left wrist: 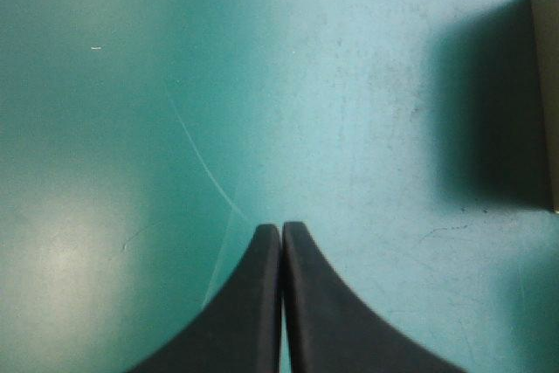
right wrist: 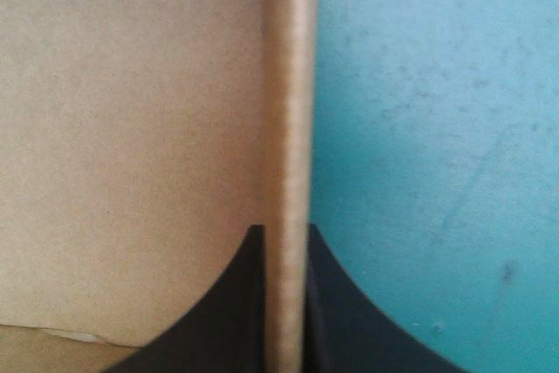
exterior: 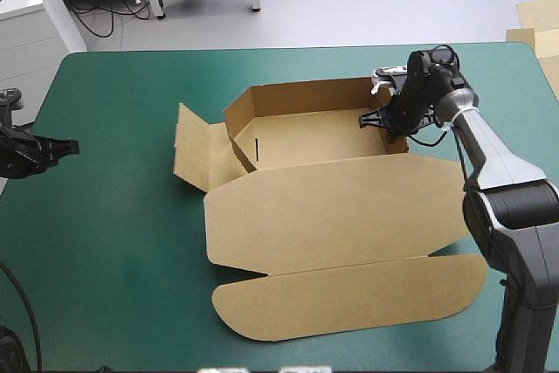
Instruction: Fold the box
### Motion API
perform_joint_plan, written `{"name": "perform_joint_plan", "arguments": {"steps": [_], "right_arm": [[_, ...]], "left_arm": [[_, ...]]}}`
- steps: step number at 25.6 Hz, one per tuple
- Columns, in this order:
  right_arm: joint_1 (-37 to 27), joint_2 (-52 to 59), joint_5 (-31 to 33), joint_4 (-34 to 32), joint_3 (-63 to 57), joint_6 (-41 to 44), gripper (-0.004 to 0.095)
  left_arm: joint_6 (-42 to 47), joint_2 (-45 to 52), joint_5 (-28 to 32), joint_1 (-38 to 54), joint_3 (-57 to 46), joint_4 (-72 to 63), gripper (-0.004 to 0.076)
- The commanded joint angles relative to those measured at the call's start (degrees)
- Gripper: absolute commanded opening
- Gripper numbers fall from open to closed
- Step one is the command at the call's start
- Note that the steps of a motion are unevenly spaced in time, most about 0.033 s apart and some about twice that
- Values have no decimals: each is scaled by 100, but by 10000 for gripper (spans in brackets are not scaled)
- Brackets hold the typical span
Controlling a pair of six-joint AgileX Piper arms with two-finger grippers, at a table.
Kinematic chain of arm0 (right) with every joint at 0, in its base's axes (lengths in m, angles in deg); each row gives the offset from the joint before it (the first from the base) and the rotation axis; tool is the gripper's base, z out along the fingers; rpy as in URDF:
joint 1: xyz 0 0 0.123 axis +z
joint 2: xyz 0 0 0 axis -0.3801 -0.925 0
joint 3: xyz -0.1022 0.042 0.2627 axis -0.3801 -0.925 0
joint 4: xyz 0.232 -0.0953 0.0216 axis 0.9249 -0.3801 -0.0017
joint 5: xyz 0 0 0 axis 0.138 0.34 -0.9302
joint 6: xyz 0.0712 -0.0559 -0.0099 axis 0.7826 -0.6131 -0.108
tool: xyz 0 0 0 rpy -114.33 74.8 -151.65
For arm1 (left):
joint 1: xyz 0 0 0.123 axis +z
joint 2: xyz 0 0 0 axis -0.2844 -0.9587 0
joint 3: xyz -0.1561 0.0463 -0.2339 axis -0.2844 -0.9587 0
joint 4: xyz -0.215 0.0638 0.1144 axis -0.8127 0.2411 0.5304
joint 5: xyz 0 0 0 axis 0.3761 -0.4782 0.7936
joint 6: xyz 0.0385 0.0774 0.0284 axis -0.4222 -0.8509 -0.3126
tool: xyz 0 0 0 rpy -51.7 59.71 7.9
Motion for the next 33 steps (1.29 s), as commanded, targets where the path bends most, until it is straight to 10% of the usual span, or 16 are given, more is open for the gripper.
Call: {"name": "perform_joint_plan", "arguments": {"steps": [1,8,14,24,33], "right_arm": [[-258,692,121,847,322,-144,-20],[-628,1583,121,1149,-169,-386,-20],[-905,2698,121,1881,-1008,-833,-20],[-1012,3063,121,2642,-1091,-1131,-20],[-1002,3053,-443,3222,-2123,-1523,-18]], "left_arm": [[-14,154,346,7,158,-177,-9],[-373,-49,406,-184,158,-336,81],[-348,-649,156,-504,158,-845,592],[-995,-758,-1050,-518,158,-4172,587],[-995,-443,-1036,-863,158,-4434,563]]}}
